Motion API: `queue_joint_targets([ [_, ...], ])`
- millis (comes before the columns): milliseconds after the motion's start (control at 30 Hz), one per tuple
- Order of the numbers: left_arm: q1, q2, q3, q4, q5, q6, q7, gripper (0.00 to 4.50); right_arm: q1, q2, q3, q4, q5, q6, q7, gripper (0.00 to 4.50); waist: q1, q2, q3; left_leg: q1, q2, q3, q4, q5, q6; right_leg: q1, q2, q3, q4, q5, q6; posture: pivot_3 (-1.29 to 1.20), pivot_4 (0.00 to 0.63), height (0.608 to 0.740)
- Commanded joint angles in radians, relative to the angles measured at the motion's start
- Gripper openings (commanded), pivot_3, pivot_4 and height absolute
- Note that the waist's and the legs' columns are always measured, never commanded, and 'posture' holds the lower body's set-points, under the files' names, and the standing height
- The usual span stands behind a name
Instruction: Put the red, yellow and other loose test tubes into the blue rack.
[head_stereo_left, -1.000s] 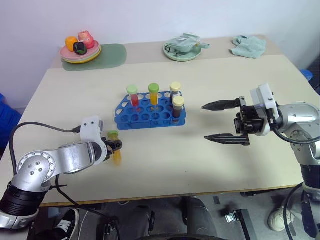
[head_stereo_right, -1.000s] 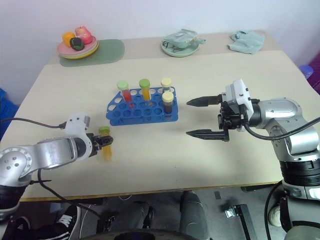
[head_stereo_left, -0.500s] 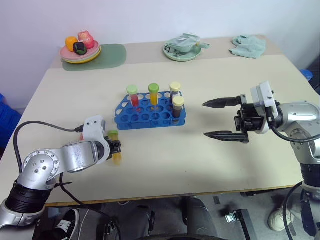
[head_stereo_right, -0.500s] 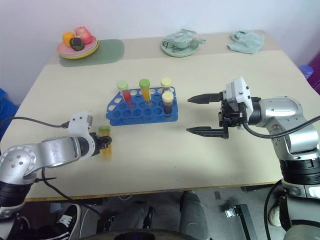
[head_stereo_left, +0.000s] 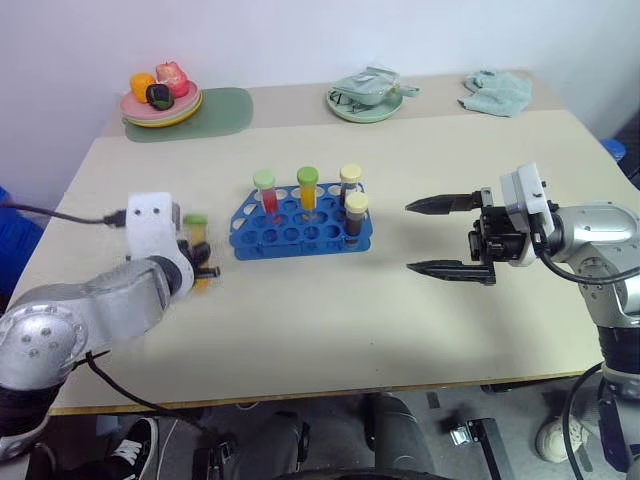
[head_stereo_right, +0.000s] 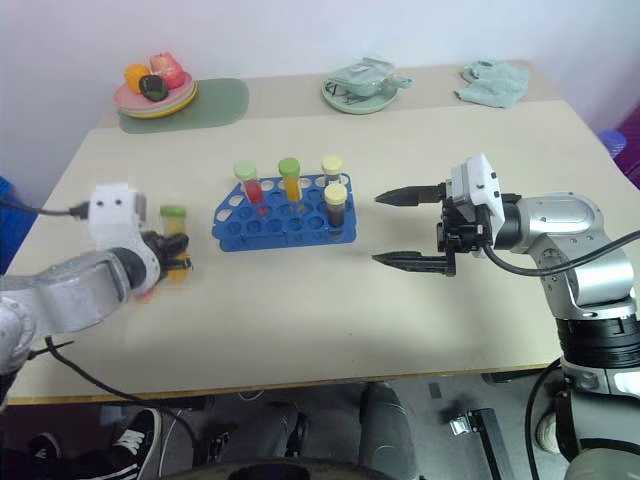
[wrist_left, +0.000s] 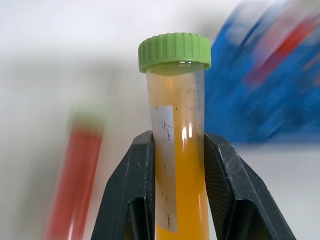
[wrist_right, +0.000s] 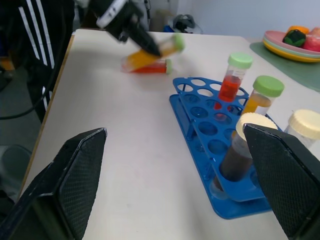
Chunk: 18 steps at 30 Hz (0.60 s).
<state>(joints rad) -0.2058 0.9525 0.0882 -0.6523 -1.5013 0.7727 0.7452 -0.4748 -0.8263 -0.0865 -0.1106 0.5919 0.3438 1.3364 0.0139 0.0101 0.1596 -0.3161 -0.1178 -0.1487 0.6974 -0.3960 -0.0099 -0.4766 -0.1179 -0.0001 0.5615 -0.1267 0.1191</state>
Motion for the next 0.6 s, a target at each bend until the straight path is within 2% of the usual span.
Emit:
queue_joint_targets([
  [33, 0.098, -0.008, 0.033, -0.075, 0.417, -0.21, -0.296, 0.76, -0.008, 0.008, -0.032, 0.002, 0.002, -0.024, -0.016, 4.5, 0.0, 0.0, 0.0, 0.0, 0.001, 0.001, 0.0, 0.0, 0.0, 0.0, 0.0, 0.0, 0.0, 0.0, 0.0, 0.0, 0.15, 0.74],
  [100, 0.153, -0.021, 0.01, -0.063, 0.617, -0.354, -0.485, 0.76, -0.011, 0.013, -0.032, 0.009, 0.001, -0.027, -0.026, 4.5, -0.001, 0.0, 0.0, 0.0, 0.002, 0.003, -0.001, 0.0, 0.0, 0.0, 0.001, 0.0, -0.001, 0.0, -0.001, 0.0, 0.15, 0.74],
  [200, 0.165, -0.096, -0.008, 0.029, 0.785, -0.546, -0.708, 0.76, -0.014, 0.02, -0.031, 0.015, -0.002, -0.034, -0.038, 4.5, 0.004, 0.0, 0.0, 0.0, 0.003, 0.005, 0.0, 0.0, 0.0, 0.001, 0.002, 0.0, -0.002, 0.001, -0.001, 0.0, 0.15, 0.74],
  [400, -0.021, -0.286, -0.102, 0.361, 1.004, -0.832, -1.041, 0.76, -0.009, 0.016, -0.042, 0.006, 0.005, -0.015, -0.064, 4.5, 0.015, 0.0, 0.0, 0.0, 0.004, 0.006, 0.002, -0.001, 0.002, 0.002, 0.001, 0.0, -0.003, 0.002, -0.002, 0.0, 0.15, 0.74],
  [600, -0.154, -0.475, -0.13, 0.603, 1.096, -0.977, -1.187, 0.76, 0.027, 0.002, -0.066, -0.043, 0.016, 0.011, -0.093, 4.5, 0.023, -0.001, 0.0, -0.001, 0.004, 0.006, 0.002, -0.001, 0.003, 0.002, 0.001, 0.0, -0.003, 0.002, -0.001, 0.0, 0.15, 0.74],
])
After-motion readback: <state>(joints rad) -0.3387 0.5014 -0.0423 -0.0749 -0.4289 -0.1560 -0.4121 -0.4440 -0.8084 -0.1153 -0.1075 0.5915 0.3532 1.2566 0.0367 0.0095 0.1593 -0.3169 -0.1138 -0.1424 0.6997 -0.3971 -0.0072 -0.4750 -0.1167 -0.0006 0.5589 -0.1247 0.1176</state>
